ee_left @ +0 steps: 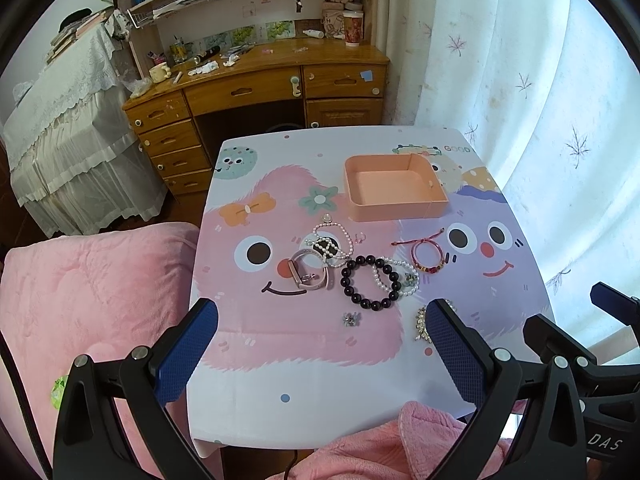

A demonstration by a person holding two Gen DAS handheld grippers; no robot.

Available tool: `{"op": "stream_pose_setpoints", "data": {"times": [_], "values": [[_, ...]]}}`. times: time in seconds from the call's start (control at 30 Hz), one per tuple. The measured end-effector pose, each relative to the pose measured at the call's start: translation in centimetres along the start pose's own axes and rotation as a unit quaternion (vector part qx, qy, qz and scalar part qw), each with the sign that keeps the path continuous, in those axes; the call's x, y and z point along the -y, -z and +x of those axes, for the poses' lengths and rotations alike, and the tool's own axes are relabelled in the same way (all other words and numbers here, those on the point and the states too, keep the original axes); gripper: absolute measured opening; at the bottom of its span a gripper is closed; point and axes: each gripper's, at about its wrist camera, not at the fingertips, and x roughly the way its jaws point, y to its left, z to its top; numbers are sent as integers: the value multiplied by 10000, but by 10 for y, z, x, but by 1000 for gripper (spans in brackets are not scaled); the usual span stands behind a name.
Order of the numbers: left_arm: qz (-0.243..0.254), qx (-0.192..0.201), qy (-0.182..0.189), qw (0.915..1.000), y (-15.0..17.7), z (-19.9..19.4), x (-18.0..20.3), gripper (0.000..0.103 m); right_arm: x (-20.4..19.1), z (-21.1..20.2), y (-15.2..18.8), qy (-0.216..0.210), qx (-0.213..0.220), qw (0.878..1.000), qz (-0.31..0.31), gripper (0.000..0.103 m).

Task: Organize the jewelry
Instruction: 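Grasp the small silver charm with the left tool while the right tool grasps the gold leaf hair comb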

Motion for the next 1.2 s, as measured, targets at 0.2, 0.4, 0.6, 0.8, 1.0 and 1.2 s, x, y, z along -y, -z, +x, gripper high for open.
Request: {"op": "stream_pose_setpoints", "data": {"times": [0.2,0.4,0.6,0.8,1.0,1.2], "values": [[-15,111,36,9999,1,-7,3,102,4,-4,2,-26,105,9997,222,102],[-234,395,300,9985,-1,-10,-8,102,4,-5,6,-23,171,9984,535,102],[-206,-38,768,9968,17,20,-19,102,-5,10,23,201,223,9992,277,102],[-436,-931,804,9914,51,74,-30,102,-18,42,60,305,238,9976,-573,102],[-162,-1180,552,9913,74,131,-13,102,-25,93,91,440,78,9865,-1577,102],[-498,-1265,584,9890,71,180,6,96,-15,145,101,146,122,9780,-2076,102]]}}
